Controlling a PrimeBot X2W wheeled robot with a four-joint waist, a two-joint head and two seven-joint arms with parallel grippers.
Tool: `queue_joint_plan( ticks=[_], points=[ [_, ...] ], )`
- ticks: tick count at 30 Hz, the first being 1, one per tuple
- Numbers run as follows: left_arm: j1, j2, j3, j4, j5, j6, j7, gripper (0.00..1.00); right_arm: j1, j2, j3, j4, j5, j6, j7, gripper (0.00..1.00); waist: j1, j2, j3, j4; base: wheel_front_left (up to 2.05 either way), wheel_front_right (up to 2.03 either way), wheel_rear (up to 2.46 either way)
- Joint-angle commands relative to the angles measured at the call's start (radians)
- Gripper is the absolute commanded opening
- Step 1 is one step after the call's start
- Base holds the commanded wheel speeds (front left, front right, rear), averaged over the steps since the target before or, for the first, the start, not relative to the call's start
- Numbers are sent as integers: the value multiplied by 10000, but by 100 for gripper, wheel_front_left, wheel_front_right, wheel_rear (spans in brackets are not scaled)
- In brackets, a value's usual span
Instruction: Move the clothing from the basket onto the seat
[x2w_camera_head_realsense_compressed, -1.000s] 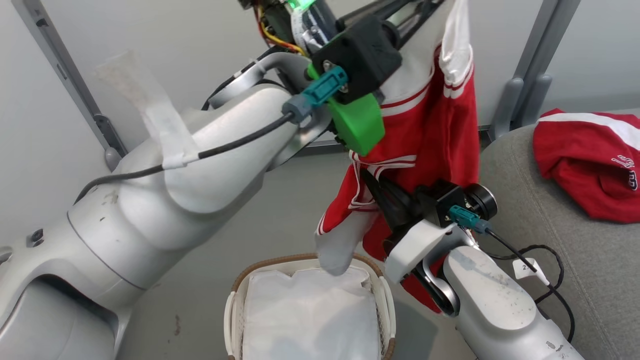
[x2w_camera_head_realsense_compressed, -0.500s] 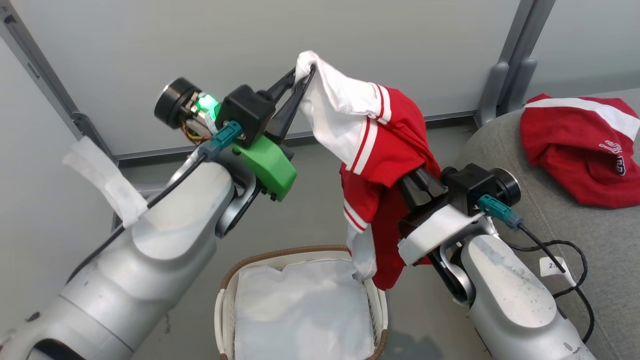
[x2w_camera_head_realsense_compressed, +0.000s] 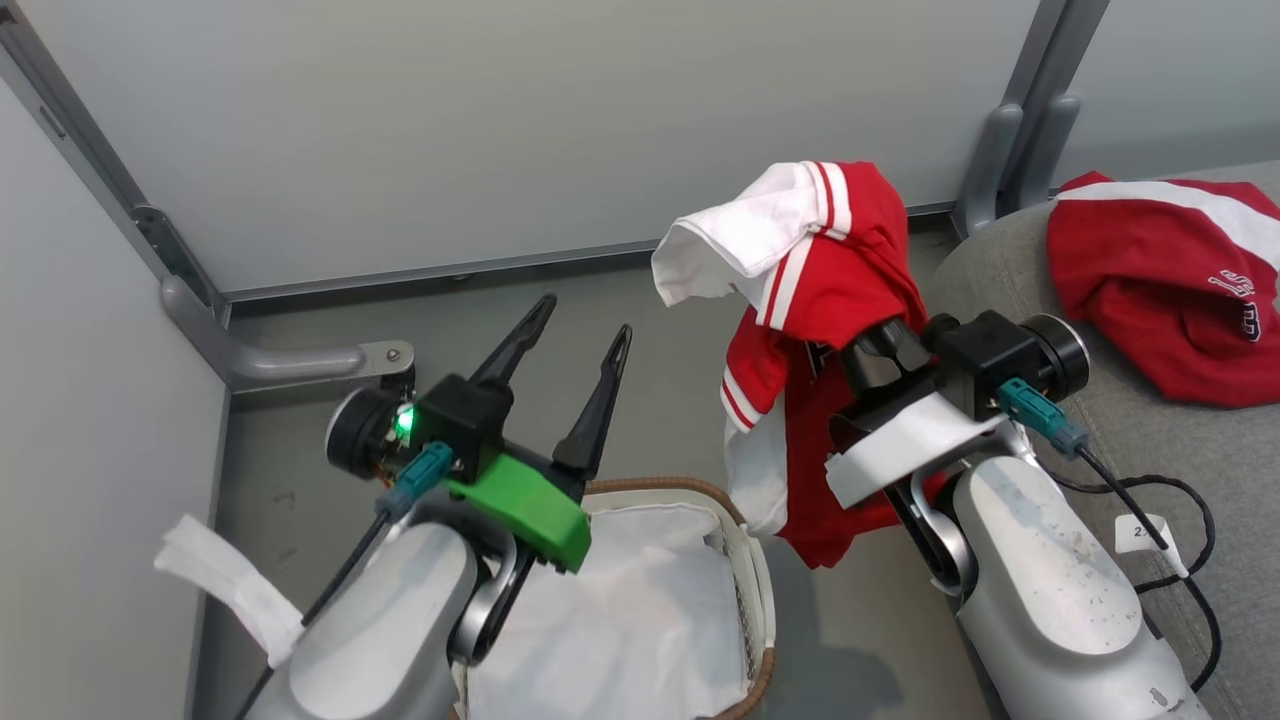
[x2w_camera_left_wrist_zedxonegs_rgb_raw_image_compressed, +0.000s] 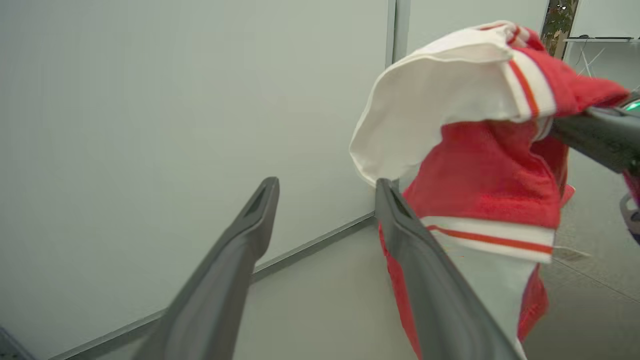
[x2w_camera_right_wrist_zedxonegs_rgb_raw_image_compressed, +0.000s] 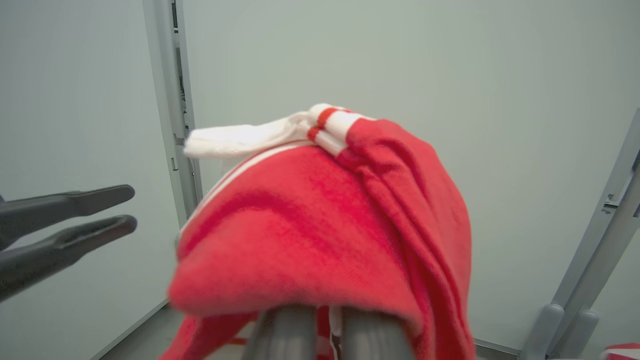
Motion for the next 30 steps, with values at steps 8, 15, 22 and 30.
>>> queue_joint_plan(
  ticks=[8, 15, 22, 30],
  points=[
    [1857, -535, 1252, -223, 846, -433, -5, 100, 443, -33, -329, -7, -250, -11, -19, 0, 0, 0, 45, -53, 0, 0, 0],
    [2347, -897, 1905, -306, 1598, -771, -6, 100, 535, -33, -542, 62, -277, -11, -19, 0, 0, 0, 182, -190, 0, 0, 0],
    [2419, -1106, 2299, -425, 2162, -995, -6, 100, 391, -33, -878, 154, -436, -11, -21, 0, 0, 0, 454, -960, 0, 0, 0],
    [2301, -1238, 2424, -488, 2547, -1146, -6, 100, 451, -26, -1393, 161, -713, -11, -21, 0, 0, 0, 840, -2446, 0, 0, 0]
  ],
)
